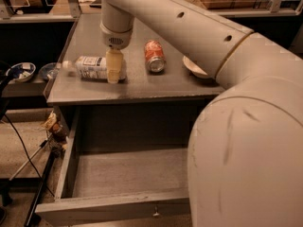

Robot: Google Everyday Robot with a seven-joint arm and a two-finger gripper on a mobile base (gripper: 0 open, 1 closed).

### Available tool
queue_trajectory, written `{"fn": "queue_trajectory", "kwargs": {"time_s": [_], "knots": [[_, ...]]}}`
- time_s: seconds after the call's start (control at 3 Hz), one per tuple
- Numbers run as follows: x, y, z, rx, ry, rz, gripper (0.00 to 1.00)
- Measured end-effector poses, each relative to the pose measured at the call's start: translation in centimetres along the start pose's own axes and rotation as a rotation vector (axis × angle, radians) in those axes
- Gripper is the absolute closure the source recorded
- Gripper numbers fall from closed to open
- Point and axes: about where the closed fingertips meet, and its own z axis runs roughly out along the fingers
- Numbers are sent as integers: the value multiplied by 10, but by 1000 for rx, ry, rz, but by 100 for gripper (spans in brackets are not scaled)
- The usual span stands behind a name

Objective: Place blue plastic bottle into top drawer

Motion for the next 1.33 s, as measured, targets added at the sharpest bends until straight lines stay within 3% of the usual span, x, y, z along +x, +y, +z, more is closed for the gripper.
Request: {"fn": "queue_trajectory", "kwargs": {"time_s": [1.0,1.33], "knots": [[9,-3,24,-49,-17,13,0],[9,-3,24,-50,-17,13,19]]}}
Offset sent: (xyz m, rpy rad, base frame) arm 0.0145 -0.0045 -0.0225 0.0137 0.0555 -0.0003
